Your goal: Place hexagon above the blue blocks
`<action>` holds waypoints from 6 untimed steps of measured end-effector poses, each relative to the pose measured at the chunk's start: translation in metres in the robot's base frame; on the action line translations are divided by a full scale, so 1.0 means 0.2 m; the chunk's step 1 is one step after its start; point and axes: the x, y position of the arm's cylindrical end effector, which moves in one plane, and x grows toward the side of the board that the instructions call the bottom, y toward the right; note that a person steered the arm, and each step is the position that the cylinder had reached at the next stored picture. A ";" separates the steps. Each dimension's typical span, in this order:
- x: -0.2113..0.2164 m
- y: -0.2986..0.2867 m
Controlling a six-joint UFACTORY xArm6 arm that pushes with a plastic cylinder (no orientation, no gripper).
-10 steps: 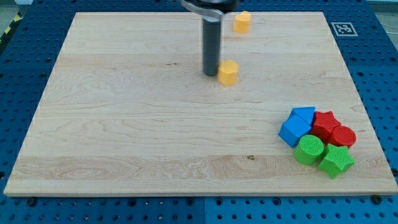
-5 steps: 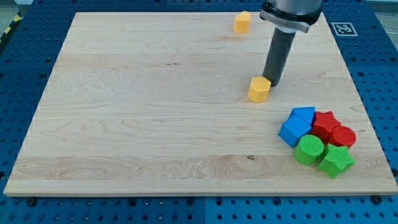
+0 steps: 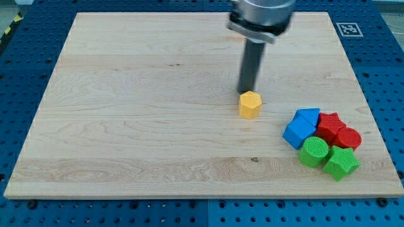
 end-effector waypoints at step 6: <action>0.32 0.37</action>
